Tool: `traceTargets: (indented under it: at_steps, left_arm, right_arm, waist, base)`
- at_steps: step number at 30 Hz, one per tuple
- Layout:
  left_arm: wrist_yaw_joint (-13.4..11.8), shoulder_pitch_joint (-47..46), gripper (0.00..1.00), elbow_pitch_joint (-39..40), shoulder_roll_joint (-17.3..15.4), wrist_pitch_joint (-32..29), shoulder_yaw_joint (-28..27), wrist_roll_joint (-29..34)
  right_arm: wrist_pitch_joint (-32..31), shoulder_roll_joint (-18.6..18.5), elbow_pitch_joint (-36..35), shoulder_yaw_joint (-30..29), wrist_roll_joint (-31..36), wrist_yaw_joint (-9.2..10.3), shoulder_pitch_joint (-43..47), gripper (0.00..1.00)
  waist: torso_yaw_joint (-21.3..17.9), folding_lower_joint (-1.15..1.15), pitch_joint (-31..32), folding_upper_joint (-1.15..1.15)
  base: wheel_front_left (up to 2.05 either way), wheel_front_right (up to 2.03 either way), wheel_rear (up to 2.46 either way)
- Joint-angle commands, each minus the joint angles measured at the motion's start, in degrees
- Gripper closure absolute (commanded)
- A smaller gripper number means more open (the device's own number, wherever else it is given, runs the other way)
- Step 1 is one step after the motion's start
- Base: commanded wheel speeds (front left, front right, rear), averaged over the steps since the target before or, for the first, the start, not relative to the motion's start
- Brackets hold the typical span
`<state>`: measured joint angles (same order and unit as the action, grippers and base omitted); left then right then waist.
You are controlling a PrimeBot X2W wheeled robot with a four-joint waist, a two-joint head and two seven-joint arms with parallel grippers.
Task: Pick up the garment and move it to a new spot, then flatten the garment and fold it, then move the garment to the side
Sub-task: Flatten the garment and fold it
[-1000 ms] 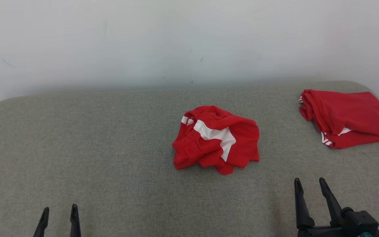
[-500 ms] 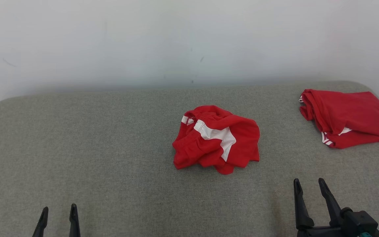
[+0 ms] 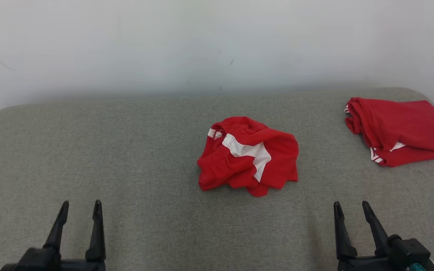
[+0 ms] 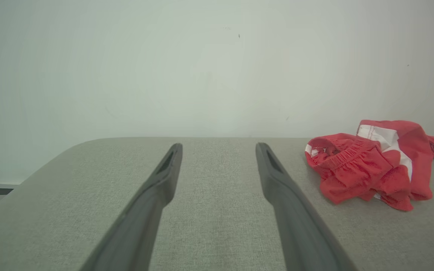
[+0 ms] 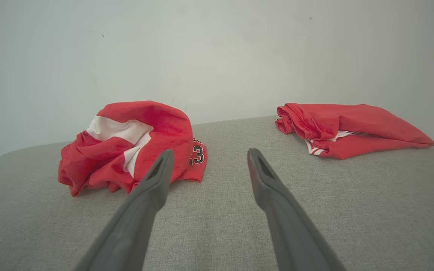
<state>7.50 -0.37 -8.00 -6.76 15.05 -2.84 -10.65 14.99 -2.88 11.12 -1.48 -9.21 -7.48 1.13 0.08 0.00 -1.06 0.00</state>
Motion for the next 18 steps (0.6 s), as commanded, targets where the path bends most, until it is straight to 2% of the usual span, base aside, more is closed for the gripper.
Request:
traceTargets:
  at_steps: [1, 7, 18]
  left_arm:
    - [-0.05, -1.93, 0.00, -0.52, -0.74, 0.17, 1.04, -0.67]
    - [-0.06, -10.57, 0.00, -4.08, -4.15, 0.17, 6.72, -2.90]
    - [-0.06, -26.00, 0.00, -16.50, -9.68, 0.17, 23.06, -11.26]
  right_arm:
    - [0.25, 0.03, -0.03, 0.26, -0.26, -0.05, -0.54, 0.00]
    - [0.25, 0.02, 0.00, 1.32, -1.59, -0.05, -2.48, 0.00]
    - [0.25, 0.03, 0.24, 0.90, -3.90, -0.05, -3.68, 0.00]
  waist:
    - [-0.53, 0.00, -0.61, 0.00]
    - [-4.22, 0.00, -2.90, 0.00]
    - [-12.30, 0.00, -6.56, 0.00]
  base:
    - [0.00, 0.00, 0.00]
    - [0.00, 0.00, 0.00]
    - [0.00, 0.00, 0.00]
